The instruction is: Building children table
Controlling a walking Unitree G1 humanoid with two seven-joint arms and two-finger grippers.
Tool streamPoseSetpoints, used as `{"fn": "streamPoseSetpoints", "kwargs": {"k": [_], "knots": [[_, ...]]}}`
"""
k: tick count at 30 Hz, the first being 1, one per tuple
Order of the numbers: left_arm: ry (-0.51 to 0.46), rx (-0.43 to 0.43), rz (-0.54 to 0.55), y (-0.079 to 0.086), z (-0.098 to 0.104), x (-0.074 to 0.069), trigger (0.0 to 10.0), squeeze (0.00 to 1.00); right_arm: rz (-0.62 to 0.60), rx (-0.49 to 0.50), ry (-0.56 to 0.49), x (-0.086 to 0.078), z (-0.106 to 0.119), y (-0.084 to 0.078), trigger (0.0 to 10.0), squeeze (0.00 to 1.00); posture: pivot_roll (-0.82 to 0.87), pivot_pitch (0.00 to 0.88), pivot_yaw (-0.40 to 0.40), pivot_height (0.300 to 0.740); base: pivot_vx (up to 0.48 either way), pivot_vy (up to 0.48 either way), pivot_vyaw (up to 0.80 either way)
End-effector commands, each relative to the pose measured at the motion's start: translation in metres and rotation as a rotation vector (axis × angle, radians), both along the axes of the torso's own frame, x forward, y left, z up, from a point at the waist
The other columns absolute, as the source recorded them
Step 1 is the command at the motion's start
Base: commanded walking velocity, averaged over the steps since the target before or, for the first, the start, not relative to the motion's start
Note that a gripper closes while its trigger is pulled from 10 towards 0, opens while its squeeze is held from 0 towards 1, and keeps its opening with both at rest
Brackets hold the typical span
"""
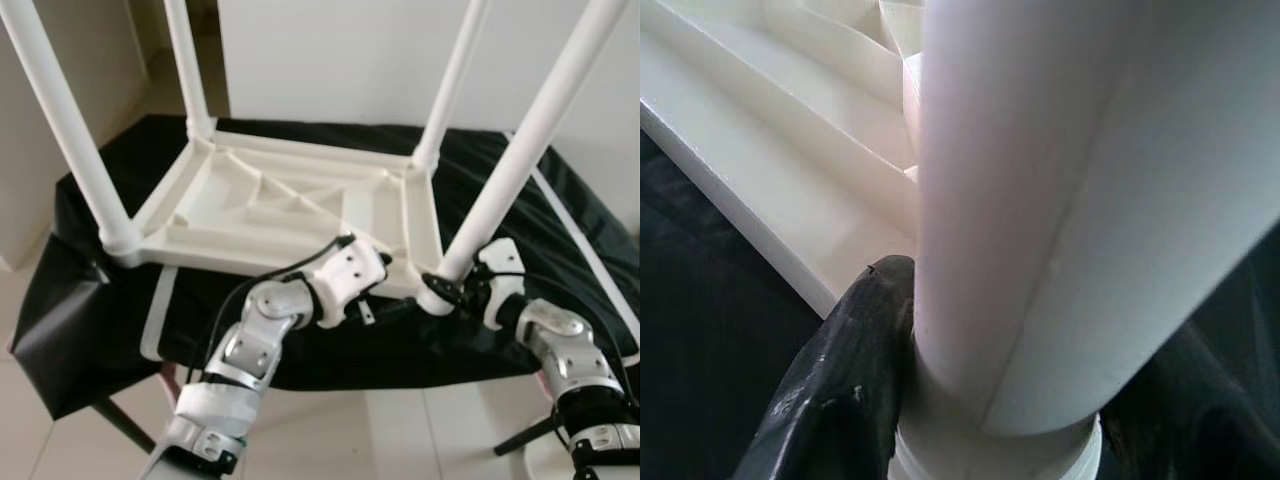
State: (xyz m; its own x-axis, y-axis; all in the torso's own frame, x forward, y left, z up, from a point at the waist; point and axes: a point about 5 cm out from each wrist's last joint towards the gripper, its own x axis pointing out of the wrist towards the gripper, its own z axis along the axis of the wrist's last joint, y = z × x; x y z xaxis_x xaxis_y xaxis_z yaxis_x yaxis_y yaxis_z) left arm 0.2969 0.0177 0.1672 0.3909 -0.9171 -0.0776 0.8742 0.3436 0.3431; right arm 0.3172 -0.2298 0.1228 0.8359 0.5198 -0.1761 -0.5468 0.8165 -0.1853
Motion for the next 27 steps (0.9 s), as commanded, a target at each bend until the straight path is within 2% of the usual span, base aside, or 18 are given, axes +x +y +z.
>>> {"fn": "streamPoseSetpoints", "kwargs": {"k": [1, 2, 3, 5, 6, 8, 12, 15, 16, 19, 22, 25, 27], "knots": [[-0.026, -0.022, 0.106, 0.002, 0.002, 0.003, 10.0, 0.00, 0.025, -0.049, 0.066, -0.007, -0.017, 0.004, 0.0, 0.00, -0.01, 0.000, -0.060, 0.740, 0.000, 0.000, 0.00], [-0.025, -0.021, 0.103, 0.001, 0.002, 0.003, 10.0, 0.00, 0.005, -0.032, 0.063, -0.008, -0.017, 0.002, 0.0, 0.00, -0.01, 0.000, -0.059, 0.740, 0.000, 0.000, 0.00], [-0.025, -0.021, 0.101, 0.001, 0.001, 0.003, 10.0, 0.00, -0.017, -0.017, 0.057, -0.009, -0.015, 0.001, 9.2, 0.00, -0.01, 0.000, -0.058, 0.740, 0.000, 0.000, 0.00], [-0.025, -0.021, 0.101, 0.001, 0.001, 0.003, 10.0, 0.00, -0.017, -0.017, 0.057, -0.009, -0.015, 0.001, 9.2, 0.00, -0.01, 0.000, -0.058, 0.740, 0.000, 0.000, 0.00], [-0.024, -0.021, 0.099, 0.000, 0.002, 0.003, 10.0, 0.00, -0.054, -0.004, 0.052, -0.010, -0.014, 0.001, 10.0, 0.00, -0.02, 0.000, -0.058, 0.740, 0.000, 0.000, 0.00], [-0.024, -0.021, 0.098, 0.000, 0.001, 0.003, 10.0, 0.00, -0.088, 0.008, 0.049, -0.011, -0.013, 0.001, 10.0, 0.00, -0.02, 0.000, -0.057, 0.740, 0.000, 0.000, 0.00], [-0.019, -0.023, 0.092, -0.001, 0.001, 0.002, 10.0, 0.00, -0.253, 0.053, 0.042, -0.013, -0.008, 0.007, 10.0, 0.00, -0.02, 0.000, -0.056, 0.740, 0.000, 0.000, 0.00], [-0.018, -0.022, 0.091, -0.001, 0.001, 0.002, 10.0, 0.00, -0.296, 0.058, 0.040, -0.014, -0.009, 0.010, 10.0, 0.00, -0.03, 0.000, -0.057, 0.740, 0.000, 0.000, 0.00], [-0.019, -0.021, 0.090, -0.002, 0.001, 0.002, 10.0, 0.00, -0.390, 0.077, 0.057, -0.018, -0.012, 0.015, 10.0, 0.00, -0.03, 0.000, -0.057, 0.740, 0.000, 0.000, 0.00], [-0.019, -0.022, 0.090, -0.002, 0.001, 0.002, 10.0, 0.00, -0.416, 0.085, 0.063, -0.019, -0.013, 0.016, 10.0, 0.00, -0.03, 0.000, -0.059, 0.740, 0.000, 0.000, 0.00], [-0.018, -0.022, 0.089, -0.002, 0.001, 0.002, 10.0, 0.00, -0.492, 0.101, 0.072, -0.023, -0.016, 0.021, 10.0, 0.00, -0.03, 0.000, -0.059, 0.740, 0.000, 0.000, 0.00], [-0.018, -0.025, 0.091, -0.002, 0.001, 0.003, 10.0, 0.00, -0.661, 0.160, 0.093, -0.029, -0.021, 0.028, 10.0, 0.00, -0.03, 0.000, -0.066, 0.740, 0.000, 0.000, 0.00], [-0.018, -0.025, 0.091, -0.002, 0.001, 0.003, 10.0, 0.00, -0.661, 0.160, 0.093, -0.029, -0.021, 0.028, 10.0, 0.00, -0.03, 0.000, -0.066, 0.740, 0.000, 0.000, 0.00]]}}
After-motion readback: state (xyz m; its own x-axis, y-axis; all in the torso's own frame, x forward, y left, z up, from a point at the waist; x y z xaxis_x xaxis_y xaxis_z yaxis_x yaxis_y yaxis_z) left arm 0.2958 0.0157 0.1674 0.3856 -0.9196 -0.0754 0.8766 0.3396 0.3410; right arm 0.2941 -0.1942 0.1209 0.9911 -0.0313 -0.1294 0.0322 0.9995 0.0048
